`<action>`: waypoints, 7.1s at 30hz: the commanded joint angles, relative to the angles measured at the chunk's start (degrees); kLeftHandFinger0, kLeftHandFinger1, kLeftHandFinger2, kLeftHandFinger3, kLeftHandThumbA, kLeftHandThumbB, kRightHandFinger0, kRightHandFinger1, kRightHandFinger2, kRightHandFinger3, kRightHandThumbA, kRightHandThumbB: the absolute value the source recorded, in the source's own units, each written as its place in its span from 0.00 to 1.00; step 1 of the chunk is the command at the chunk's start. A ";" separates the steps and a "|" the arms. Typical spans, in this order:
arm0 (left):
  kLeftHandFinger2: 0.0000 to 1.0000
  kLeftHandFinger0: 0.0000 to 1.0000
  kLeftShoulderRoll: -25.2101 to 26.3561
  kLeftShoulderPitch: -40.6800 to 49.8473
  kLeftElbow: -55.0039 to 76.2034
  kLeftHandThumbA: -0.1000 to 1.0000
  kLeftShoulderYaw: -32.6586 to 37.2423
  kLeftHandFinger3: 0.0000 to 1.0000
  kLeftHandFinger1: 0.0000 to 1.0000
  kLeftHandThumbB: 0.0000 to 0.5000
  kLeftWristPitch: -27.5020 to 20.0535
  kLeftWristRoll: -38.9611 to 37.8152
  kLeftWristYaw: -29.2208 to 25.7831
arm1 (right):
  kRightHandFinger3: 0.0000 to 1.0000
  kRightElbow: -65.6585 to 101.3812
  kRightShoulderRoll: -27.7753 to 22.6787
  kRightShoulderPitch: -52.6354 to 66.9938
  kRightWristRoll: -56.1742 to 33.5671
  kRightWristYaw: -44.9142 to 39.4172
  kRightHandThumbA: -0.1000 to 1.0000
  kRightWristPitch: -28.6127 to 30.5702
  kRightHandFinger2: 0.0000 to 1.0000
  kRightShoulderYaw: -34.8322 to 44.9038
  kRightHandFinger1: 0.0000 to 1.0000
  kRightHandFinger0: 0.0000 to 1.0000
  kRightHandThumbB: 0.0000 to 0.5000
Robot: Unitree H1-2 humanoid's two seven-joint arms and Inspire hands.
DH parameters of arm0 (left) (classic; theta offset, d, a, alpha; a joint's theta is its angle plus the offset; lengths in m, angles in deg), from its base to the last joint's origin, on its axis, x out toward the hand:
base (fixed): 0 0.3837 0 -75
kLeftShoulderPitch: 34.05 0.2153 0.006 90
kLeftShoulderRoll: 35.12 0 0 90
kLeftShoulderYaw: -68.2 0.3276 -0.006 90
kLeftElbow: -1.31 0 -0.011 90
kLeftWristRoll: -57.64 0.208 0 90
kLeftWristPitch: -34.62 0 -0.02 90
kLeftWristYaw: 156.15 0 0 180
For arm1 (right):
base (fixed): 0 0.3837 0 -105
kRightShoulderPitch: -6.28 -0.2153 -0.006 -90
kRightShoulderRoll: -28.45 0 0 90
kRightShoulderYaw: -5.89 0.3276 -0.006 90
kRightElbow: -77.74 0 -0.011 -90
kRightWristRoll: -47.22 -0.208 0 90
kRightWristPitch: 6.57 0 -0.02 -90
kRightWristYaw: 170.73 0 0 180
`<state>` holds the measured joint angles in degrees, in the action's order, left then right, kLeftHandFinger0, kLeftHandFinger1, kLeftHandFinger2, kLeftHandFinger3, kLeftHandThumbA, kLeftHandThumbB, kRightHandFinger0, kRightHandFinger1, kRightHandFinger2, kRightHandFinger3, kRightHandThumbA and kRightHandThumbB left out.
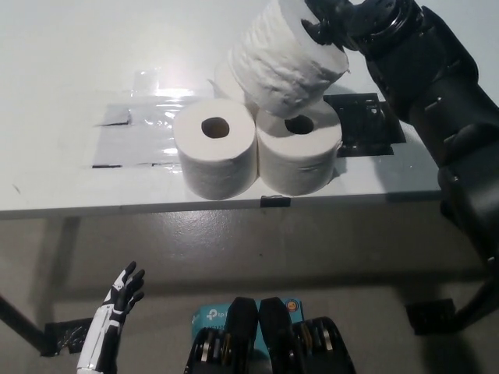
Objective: A few rolls of toilet paper are kept infront of the robot and the robot uses its right hand to lift one of the rolls and and places it on top of the other rolls to stack it.
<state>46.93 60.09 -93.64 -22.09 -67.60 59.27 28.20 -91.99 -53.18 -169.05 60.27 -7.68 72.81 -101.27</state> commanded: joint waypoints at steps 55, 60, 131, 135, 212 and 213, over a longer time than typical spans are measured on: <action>1.00 1.00 0.93 -0.45 1.25 1.00 0.22 1.00 1.00 0.31 -0.96 0.91 0.05 | 1.00 0.13 1.51 -6.15 5.99 -3.99 0.92 2.62 1.00 -3.77 1.00 1.00 0.97; 1.00 1.00 0.79 -0.37 1.31 1.00 0.14 1.00 1.00 0.33 -0.70 -0.08 0.47 | 1.00 0.66 1.47 -8.10 5.24 -6.92 0.96 1.56 1.00 -2.89 1.00 1.00 0.94; 1.00 1.00 0.91 -0.59 -2.04 1.00 -1.41 1.00 1.00 0.28 -2.18 -1.52 -0.08 | 1.00 131.73 2.28 70.09 -25.55 4.45 1.00 4.59 1.00 38.67 1.00 1.00 0.79; 1.00 1.00 0.82 0.69 -2.61 1.00 -1.10 1.00 1.00 0.26 -2.74 -1.17 -0.04 | 1.00 129.21 5.92 78.77 -23.23 3.22 1.00 10.37 1.00 36.24 1.00 1.00 0.75; 1.00 1.00 1.25 3.49 -2.85 1.00 -1.14 1.00 1.00 0.28 -3.61 -1.79 0.43 | 1.00 68.35 7.17 87.33 -9.95 11.99 1.00 37.56 1.00 20.60 1.00 1.00 0.18; 1.00 1.00 1.28 3.55 -2.74 1.00 -1.13 1.00 1.00 0.28 -3.47 -1.72 0.42 | 1.00 68.32 7.23 87.39 -10.05 11.98 1.00 37.55 1.00 20.55 1.00 1.00 0.19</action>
<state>47.25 63.62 -98.73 -22.91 -69.73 57.95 28.21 -24.34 -45.44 -80.80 50.95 3.26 107.34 -79.86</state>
